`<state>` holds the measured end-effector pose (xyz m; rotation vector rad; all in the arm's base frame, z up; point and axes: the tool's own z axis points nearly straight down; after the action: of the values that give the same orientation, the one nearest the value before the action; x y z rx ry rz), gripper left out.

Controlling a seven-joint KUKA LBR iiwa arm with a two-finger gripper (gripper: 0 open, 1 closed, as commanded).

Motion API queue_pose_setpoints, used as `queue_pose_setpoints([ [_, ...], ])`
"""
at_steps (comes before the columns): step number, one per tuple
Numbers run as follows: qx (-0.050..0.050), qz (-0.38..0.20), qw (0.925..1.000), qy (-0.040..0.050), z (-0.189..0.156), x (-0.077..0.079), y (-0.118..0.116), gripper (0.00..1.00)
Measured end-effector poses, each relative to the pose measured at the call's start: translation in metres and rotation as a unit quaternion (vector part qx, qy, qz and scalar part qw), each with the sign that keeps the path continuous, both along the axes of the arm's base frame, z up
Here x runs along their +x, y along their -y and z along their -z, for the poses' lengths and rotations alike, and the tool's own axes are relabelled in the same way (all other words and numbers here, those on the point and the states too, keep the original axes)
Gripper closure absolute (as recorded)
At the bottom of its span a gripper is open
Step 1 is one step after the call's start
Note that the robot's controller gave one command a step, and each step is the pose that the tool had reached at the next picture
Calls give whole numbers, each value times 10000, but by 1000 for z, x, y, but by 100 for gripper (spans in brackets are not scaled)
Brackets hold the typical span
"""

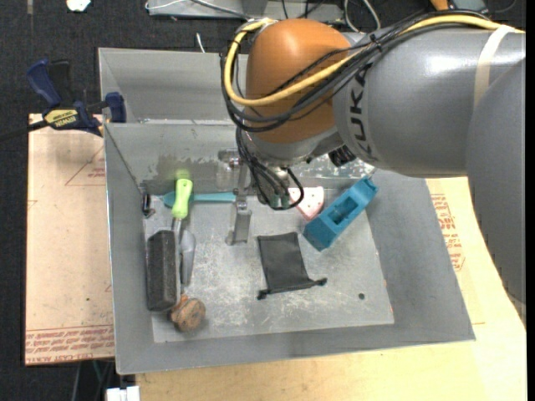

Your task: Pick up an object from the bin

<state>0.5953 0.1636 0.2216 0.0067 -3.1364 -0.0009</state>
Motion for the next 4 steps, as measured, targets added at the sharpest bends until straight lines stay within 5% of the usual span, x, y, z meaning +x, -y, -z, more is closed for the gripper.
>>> queue_pose_setpoints([
  [1,5,17,10000,31,-5,1,1,0],
  [2,12,26,10000,30,46,-20,44,0],
  [3,9,37,10000,25,56,-28,53,0],
  [4,15,-208,9998,53,109,-50,89,0],
])
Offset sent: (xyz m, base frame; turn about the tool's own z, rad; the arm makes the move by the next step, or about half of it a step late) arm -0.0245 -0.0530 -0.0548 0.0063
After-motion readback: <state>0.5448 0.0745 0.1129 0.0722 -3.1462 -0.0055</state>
